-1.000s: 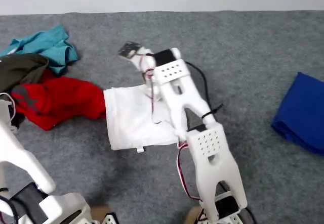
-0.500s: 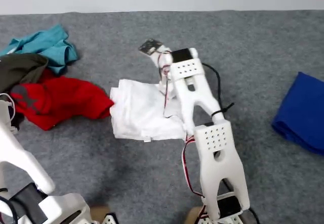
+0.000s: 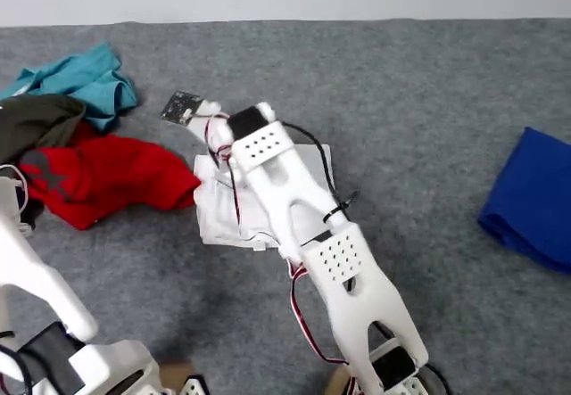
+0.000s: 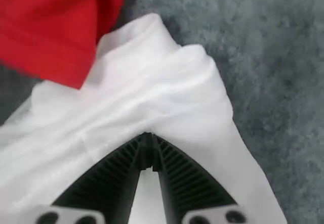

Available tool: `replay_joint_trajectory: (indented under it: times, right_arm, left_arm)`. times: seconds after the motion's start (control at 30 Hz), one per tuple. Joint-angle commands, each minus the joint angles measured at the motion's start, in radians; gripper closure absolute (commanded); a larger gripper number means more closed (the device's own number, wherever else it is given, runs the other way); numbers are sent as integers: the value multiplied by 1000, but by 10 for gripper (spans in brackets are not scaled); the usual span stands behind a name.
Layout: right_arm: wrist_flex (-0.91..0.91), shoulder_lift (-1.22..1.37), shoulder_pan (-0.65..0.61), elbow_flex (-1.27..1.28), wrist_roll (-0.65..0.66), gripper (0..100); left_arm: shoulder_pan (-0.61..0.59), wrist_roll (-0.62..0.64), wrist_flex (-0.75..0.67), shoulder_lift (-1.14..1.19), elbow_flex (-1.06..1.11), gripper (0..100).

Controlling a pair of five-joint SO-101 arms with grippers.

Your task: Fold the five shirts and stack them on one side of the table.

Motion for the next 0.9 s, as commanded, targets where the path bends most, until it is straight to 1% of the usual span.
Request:
replay_joint_trajectory:
  times: [0.0, 0.1, 0.23, 0.37, 0.6, 0.7, 0.83, 0.87]
  right_arm:
    - [-41, -7, -27, -52, -9, 988]
    - [-64, -2, -41, -52, -9, 988]
    - [-48, -15, -70, -83, -9, 988]
    - [10, -15, -79, -175, -9, 988]
    - [156, -18, -56, -342, -5, 988]
    - [217, -16, -25, -397, -5, 988]
    - [311, -19, 58, -443, -14, 988]
    - [311, -22, 85, -443, -48, 989]
  left_arm:
    - [6, -6, 2, -40, -4, 996]
    - [6, -6, 2, -40, -4, 996]
    - [6, -6, 2, -38, -4, 996]
    - [6, -6, -6, -38, -4, 996]
    - [6, -6, -6, -38, -4, 996]
    - [6, -6, -6, -38, -4, 996]
    - [6, -6, -6, -38, -4, 996]
    - [6, -6, -6, -38, -4, 996]
